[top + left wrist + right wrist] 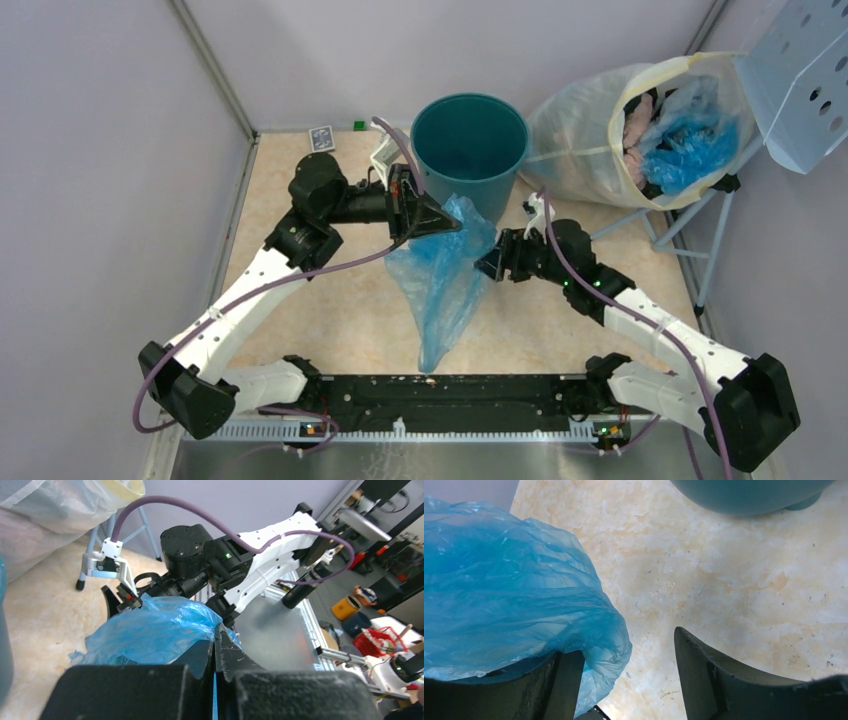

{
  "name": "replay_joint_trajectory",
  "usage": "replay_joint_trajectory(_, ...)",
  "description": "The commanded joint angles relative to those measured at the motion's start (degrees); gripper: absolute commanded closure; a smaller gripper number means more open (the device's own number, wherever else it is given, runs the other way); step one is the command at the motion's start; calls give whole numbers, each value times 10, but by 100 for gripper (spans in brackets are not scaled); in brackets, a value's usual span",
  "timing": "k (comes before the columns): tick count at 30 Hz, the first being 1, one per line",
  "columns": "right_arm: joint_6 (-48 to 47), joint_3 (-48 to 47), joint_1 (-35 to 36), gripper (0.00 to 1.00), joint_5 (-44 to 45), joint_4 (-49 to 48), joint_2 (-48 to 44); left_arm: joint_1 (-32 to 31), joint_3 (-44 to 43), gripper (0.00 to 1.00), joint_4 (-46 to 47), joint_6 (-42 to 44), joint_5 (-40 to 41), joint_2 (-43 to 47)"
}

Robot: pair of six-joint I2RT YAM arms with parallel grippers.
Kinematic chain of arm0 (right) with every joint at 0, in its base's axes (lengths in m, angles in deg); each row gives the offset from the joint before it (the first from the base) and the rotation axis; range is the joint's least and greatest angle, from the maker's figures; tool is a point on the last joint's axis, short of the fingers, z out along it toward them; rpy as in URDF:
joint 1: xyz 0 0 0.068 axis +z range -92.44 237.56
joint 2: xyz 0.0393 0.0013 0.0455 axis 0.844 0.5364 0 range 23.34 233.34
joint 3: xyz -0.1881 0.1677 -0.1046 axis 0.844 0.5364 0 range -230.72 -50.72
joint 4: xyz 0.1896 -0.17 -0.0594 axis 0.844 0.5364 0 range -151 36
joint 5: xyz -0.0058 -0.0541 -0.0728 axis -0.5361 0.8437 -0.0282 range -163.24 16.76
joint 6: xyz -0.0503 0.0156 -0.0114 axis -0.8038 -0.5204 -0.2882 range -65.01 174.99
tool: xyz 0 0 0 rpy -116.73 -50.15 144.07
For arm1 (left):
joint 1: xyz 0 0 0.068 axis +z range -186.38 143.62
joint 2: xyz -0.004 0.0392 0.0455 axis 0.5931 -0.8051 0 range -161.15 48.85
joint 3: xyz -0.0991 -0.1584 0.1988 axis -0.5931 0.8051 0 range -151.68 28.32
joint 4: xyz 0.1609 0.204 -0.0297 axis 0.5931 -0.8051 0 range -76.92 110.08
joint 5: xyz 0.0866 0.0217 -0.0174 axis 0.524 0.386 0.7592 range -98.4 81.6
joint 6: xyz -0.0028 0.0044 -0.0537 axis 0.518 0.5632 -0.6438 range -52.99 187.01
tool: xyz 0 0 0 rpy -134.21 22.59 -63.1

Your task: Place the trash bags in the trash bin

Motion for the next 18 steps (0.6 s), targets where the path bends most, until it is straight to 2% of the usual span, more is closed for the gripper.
replay_joint_trajectory(1, 34, -2, -1, 38, 16, -41, -29, 19, 18, 100, 121, -97, -66, 21)
replay_joint_trajectory(4, 59, -3, -1, 40, 2, -61, -42, 26, 23, 100, 123, -105, -84, 29)
replay_joint_trajectory(8, 82, 0, -2, 19, -50, -109, -37, 29, 32, 100, 140, -124, -92, 37)
replay_joint_trajectory(12, 95, -6, -1, 16, -93, -145, -9, 29, 46, 100, 228, -181, -101, 35)
replay_joint_trajectory(13, 97, -9, -1, 22, -97, -145, 0, 29, 46, 100, 238, -188, -101, 33)
replay_joint_trajectory(15, 92, -21, -1, 40, -90, -122, 9, 29, 46, 100, 245, -193, -98, 34)
replay_joint_trajectory(17, 85, -34, -1, 58, -50, -76, 4, 31, 42, 100, 230, -185, -96, 36)
replay_joint_trajectory(18, 79, -42, -1, 71, -23, -47, -3, 33, 39, 100, 207, -165, -92, 37)
